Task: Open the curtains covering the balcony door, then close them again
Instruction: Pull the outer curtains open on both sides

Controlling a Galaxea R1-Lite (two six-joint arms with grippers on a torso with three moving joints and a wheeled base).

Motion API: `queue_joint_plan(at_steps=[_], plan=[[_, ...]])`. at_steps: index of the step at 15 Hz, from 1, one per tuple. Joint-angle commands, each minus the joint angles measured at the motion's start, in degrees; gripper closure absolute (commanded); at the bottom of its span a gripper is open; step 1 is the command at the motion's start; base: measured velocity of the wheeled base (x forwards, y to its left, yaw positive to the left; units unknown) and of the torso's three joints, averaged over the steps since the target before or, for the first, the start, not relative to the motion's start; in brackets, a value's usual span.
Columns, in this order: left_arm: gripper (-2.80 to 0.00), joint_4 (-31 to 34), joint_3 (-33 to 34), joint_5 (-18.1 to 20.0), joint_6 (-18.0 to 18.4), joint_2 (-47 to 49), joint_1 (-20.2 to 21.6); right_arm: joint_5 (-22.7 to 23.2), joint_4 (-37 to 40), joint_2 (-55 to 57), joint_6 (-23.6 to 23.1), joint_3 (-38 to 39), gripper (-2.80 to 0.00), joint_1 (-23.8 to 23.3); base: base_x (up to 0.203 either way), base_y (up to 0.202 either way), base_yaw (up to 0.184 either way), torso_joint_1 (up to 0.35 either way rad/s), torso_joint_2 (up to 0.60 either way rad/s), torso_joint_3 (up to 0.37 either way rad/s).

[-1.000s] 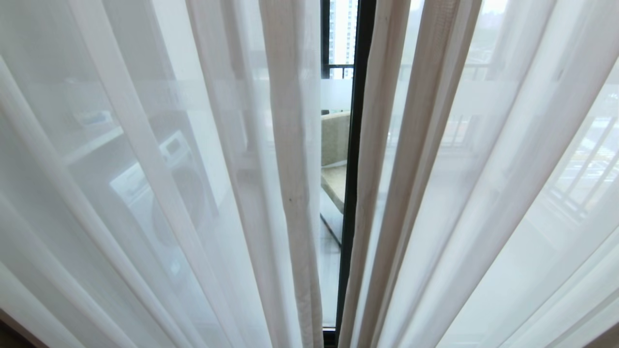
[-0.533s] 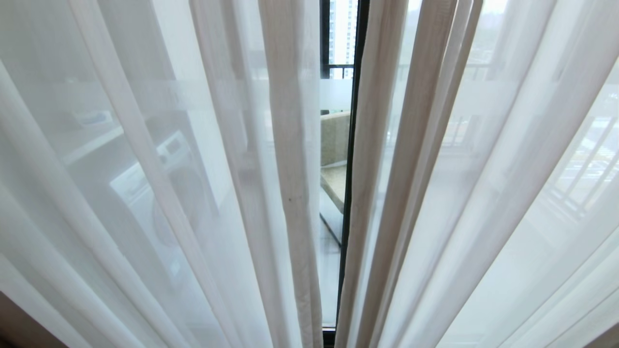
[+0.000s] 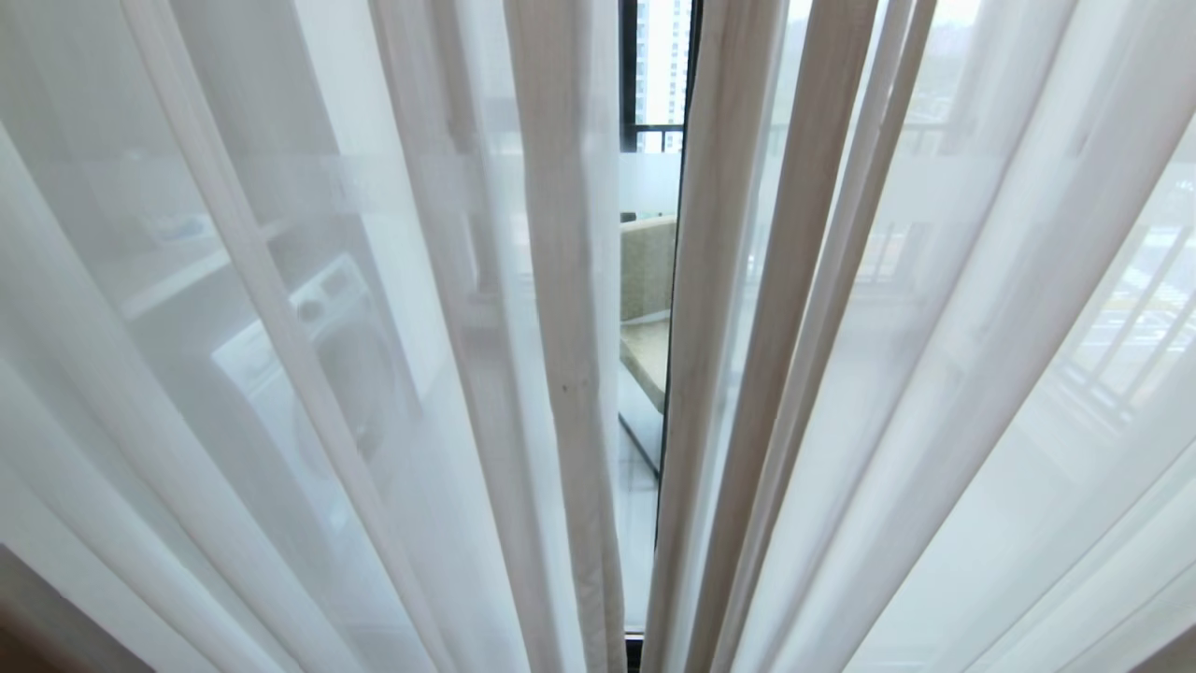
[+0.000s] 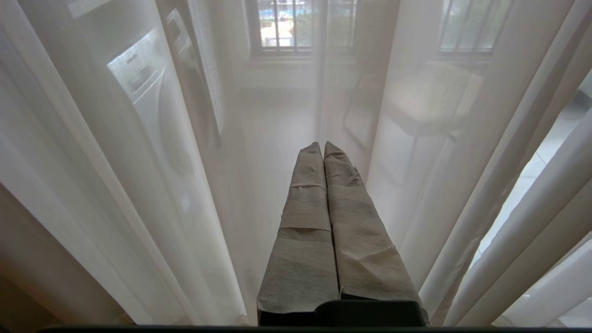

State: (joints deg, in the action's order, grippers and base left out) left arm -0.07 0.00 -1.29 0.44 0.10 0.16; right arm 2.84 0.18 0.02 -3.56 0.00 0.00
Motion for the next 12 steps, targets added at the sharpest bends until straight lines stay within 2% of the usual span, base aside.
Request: queue_joint_plan(at_steps=[1, 6, 9, 12], plan=[[0.00, -0.01, 0.00, -0.05, -0.08, -0.01, 0.02, 0.06, -0.01, -0.02, -0.04, 0.00, 0.00, 0.00, 0.000, 0.000, 0.000, 0.000, 0.00, 0.000], [0.00, -0.02, 0.00, -0.12, -0.26, -0.01, 0.02, 0.06, -0.01, -0.02, -0.04, 0.00, 0.00, 0.00, 0.000, 0.000, 0.000, 0.000, 0.00, 0.000], [0.00, -0.28, 0.00, -0.03, -2.32, -0.01, 0.02, 0.06, -0.01, -0.02, -0.04, 0.00, 0.00, 0.00, 0.000, 0.000, 0.000, 0.000, 0.00, 0.000], [0.00, -0.28, -0.95, 0.29, -2.65, -0.05, 0.02, 0.06, -0.01, -0.02, -0.04, 0.00, 0.00, 0.00, 0.000, 0.000, 0.000, 0.000, 0.00, 0.000]])
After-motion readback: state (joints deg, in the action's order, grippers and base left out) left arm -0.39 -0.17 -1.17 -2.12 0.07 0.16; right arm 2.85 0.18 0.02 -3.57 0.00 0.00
